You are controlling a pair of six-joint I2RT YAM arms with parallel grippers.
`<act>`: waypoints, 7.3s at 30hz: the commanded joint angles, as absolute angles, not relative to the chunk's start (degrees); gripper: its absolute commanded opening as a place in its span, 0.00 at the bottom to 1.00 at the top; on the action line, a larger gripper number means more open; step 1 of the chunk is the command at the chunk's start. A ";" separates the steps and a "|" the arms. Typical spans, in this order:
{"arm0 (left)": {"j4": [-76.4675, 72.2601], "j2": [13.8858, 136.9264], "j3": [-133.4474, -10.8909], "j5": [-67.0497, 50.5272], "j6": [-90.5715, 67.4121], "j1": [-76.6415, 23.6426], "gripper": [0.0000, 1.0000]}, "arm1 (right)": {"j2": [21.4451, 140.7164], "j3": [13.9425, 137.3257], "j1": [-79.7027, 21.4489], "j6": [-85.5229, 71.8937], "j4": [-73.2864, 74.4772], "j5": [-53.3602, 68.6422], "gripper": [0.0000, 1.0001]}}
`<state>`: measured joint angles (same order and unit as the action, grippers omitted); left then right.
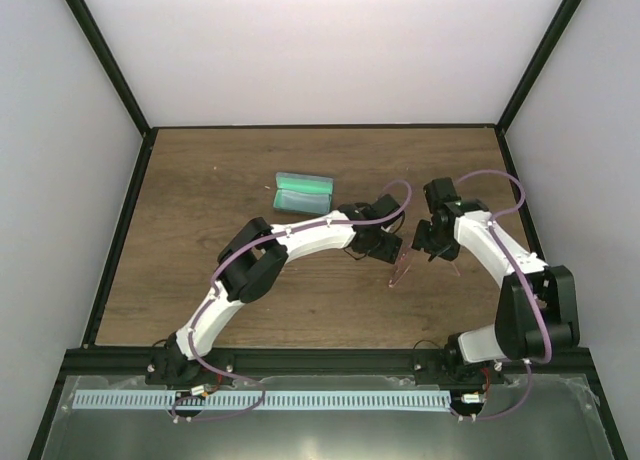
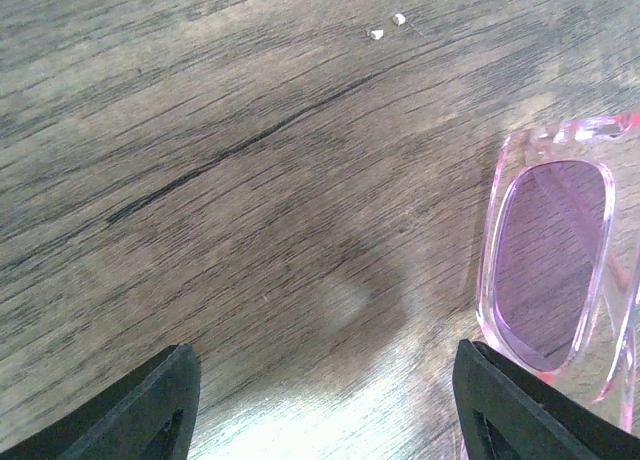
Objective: Organize the sunglasses
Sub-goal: Fold the sunglasses at the center of the board, then adjust the sunglasses at the center of the board.
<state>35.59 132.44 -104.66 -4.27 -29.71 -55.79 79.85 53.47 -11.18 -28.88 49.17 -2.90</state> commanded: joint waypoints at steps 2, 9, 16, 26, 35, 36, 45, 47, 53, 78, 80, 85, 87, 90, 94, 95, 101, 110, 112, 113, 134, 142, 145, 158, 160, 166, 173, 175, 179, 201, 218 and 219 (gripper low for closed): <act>41.22 132.77 -102.95 -4.16 -29.12 -54.84 0.72 | 82.21 56.39 -9.67 -28.29 49.28 -8.87 0.56; 42.21 129.47 -101.78 -2.15 -27.63 -53.99 0.72 | 86.72 57.30 -4.42 -26.78 46.40 -9.38 0.57; 39.99 122.00 -96.35 -2.90 -22.09 -54.06 0.90 | 89.29 56.31 -2.99 -21.90 42.66 -8.88 0.58; 38.80 124.05 -96.62 -8.00 -22.65 -55.12 0.90 | 90.56 53.65 -2.99 -25.53 42.16 -3.21 0.42; 37.46 123.20 -94.55 -9.22 -24.31 -56.57 0.90 | 88.64 50.42 -3.01 -30.15 40.69 3.56 0.39; 37.43 123.10 -94.33 -9.16 -24.42 -56.60 0.90 | 88.49 50.30 -2.99 -30.22 40.73 3.59 0.39; 37.39 122.38 -93.03 -7.94 -23.92 -56.08 0.90 | 80.09 51.37 -3.06 -25.70 40.86 2.76 0.65; 37.24 122.71 -93.35 -8.15 -23.97 -56.00 0.90 | 79.86 51.34 -3.06 -24.68 41.48 3.40 0.65; 36.94 124.06 -94.73 -8.53 -24.52 -55.98 0.90 | 81.50 49.18 -3.08 -22.67 41.88 5.16 0.65; 36.48 126.52 -94.65 -8.77 -24.81 -55.15 0.90 | 84.49 46.88 -3.30 -20.88 40.25 9.68 0.58; 36.54 126.57 -94.64 -8.83 -24.70 -55.03 0.90 | 84.40 46.89 -3.32 -20.90 40.25 9.52 0.55; 36.64 126.65 -94.96 -8.99 -24.39 -55.10 0.90 | 84.11 47.09 -4.05 -21.34 40.42 8.67 0.44; 36.66 126.65 -94.97 -8.97 -24.28 -55.06 0.90 | 84.18 47.11 -4.55 -21.60 40.43 8.37 0.40; 36.80 126.58 -94.72 -8.90 -24.05 -55.08 0.90 | 84.41 47.25 -5.19 -22.02 40.35 8.50 0.37; 36.77 126.18 -93.78 -8.62 -23.83 -55.08 0.90 | 85.09 47.72 -6.45 -22.57 40.18 8.52 0.32; 36.70 126.01 -93.52 -8.55 -23.82 -55.04 0.90 | 85.22 47.84 -6.76 -22.65 40.06 8.63 0.29; 36.40 125.40 -92.00 -8.34 -23.64 -54.97 0.90 | 85.95 49.29 -8.72 -23.51 40.29 8.72 0.26; 35.95 125.38 -91.19 -8.87 -23.29 -54.27 0.90 | 86.09 51.40 -10.42 -23.41 41.66 9.68 0.52; 35.76 125.21 -90.87 -8.88 -23.20 -54.10 0.90 | 86.21 50.97 -10.83 -23.43 41.81 9.43 0.53; 35.65 125.12 -90.69 -8.88 -23.13 -54.03 0.90 | 86.29 50.71 -10.98 -23.55 41.83 9.18 0.54; 33.44 123.33 -86.16 -9.14 -24.49 -53.21 0.89 | 86.34 46.96 -14.76 -23.09 43.93 7.03 0.44; 32.64 122.31 -84.15 -9.81 -25.05 -53.33 0.89 | 85.58 47.79 -14.89 -25.45 44.41 5.39 0.26; 32.33 122.70 -83.35 -9.92 -25.09 -53.91 0.89 | 86.09 48.77 -14.88 -26.21 44.43 5.69 0.22; 31.63 124.41 -81.91 -12.34 -25.25 -58.59 0.89 | 89.74 53.22 -16.27 -32.16 43.59 5.98 0.15; 31.71 124.33 -82.00 -12.54 -25.48 -59.13 0.89 | 90.64 53.95 -16.79 -33.53 43.23 6.06 0.15; 32.29 124.57 -82.03 -12.77 -25.56 -60.59 0.89 | 92.86 55.09 -18.39 -36.77 42.16 6.54 0.15; 32.87 122.53 -78.93 -10.43 -25.06 -60.13 0.89 | 90.78 55.90 -19.75 -37.79 44.17 4.43 0.31; 32.70 121.97 -78.06 -10.46 -25.01 -59.81 0.89 | 89.28 55.98 -19.78 -37.95 44.86 4.23 0.35; 32.93 121.64 -78.11 -9.94 -24.60 -59.76 0.89 | 86.17 55.54 -19.94 -38.27 46.24 4.21 0.41; 34.51 107.16 -65.15 -5.11 -26.79 -58.83 0.89 | 83.18 47.37 -27.24 -39.61 44.80 2.40 0.48; 33.58 108.05 -65.12 -5.26 -26.45 -58.87 0.89 | 76.38 51.74 -27.25 -38.59 49.81 1.37 0.71; 33.42 108.38 -65.20 -5.41 -26.50 -58.88 0.89 | 76.04 52.10 -27.25 -38.25 50.31 0.98 0.76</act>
